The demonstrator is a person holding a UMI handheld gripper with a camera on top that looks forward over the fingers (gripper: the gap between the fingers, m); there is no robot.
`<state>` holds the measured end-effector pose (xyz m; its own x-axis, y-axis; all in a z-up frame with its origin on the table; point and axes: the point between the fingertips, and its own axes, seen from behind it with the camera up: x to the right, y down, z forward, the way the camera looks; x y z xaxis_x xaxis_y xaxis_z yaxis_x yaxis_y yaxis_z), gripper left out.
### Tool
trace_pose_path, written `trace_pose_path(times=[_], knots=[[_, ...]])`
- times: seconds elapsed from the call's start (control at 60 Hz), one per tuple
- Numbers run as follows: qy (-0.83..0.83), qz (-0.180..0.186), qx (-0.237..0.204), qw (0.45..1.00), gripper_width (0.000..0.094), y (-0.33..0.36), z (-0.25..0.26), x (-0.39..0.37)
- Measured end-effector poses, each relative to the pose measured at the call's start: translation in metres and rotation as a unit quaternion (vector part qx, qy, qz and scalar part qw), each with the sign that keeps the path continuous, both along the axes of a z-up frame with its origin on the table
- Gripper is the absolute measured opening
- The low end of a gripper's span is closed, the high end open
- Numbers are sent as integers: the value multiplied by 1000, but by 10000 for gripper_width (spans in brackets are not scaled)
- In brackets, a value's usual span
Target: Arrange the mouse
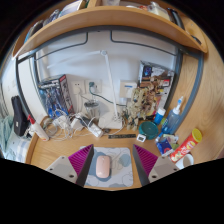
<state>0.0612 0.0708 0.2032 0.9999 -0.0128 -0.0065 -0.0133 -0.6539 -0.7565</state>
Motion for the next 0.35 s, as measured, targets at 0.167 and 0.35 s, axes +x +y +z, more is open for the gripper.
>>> trace_pose_path(times=[0.167,0.35], knots=[[-2,9,2,1000,767,-12,12,11],[4,9,5,1000,765,-24,18,16]])
